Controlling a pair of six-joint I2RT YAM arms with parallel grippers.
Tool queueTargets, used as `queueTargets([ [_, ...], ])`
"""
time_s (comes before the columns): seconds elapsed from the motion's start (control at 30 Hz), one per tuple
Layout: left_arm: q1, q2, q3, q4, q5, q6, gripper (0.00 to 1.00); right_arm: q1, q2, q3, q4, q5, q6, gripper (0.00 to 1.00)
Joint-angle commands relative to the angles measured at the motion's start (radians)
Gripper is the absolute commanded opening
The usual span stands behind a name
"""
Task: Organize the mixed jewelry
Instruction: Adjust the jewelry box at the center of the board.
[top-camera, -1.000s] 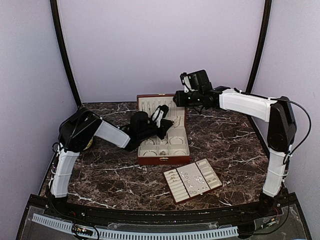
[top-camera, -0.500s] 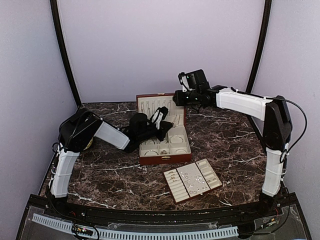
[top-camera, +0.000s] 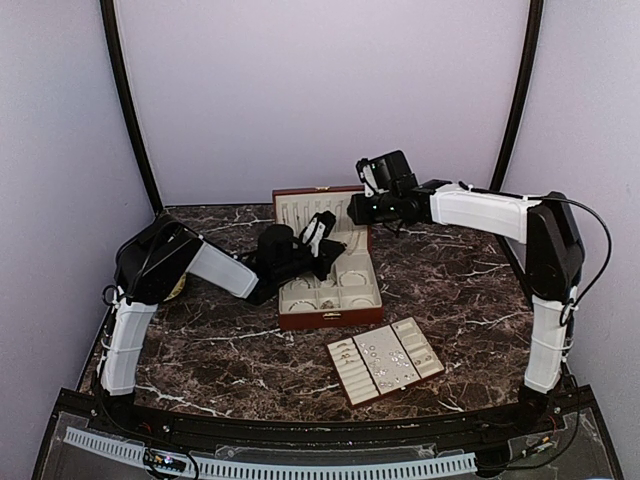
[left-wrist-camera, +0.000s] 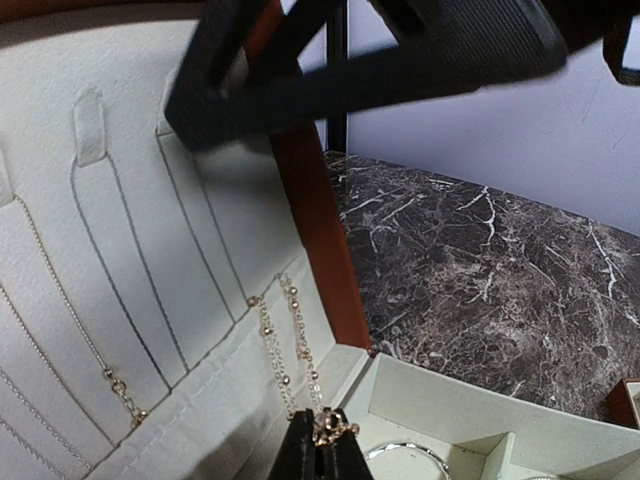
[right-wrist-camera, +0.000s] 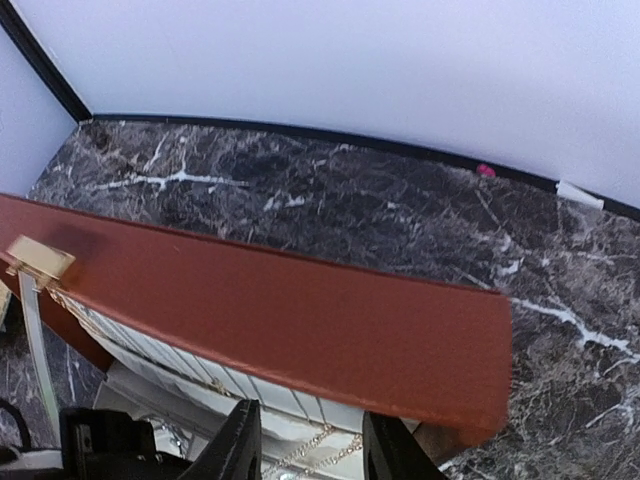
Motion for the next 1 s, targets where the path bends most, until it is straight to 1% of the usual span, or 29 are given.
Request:
queueTargets([
  [0.0,0.005,-0.075,-0.002,0.013,-0.013,0.018,0.00,0.011,-0.024,-0.056,0.004,0.010,0.021,0.36],
  [0.3,0.004,-0.079,0.005,0.007,-0.022,0.018,0.00,0.011,-0.058,-0.118,0.025,0.001,0.033,0.36],
  [0.43,0.004,-0.080,0.006,0.003,-0.021,0.018,0.00,0.011,-0.082,-0.130,0.033,-0.039,0.041,0.37],
  [0.63,0.004,-0.096,0.014,-0.022,-0.014,0.019,0.00,0.001,-0.157,-0.136,0.039,-0.093,0.033,0.41],
  [0.77,0.005,-0.104,0.027,-0.044,-0.011,0.018,0.00,-0.021,-0.198,-0.147,0.061,-0.161,0.033,0.43],
  [0.97,0.004,-0.105,0.043,-0.063,-0.008,0.010,0.00,-0.031,-0.179,-0.122,0.057,-0.173,0.027,0.41],
])
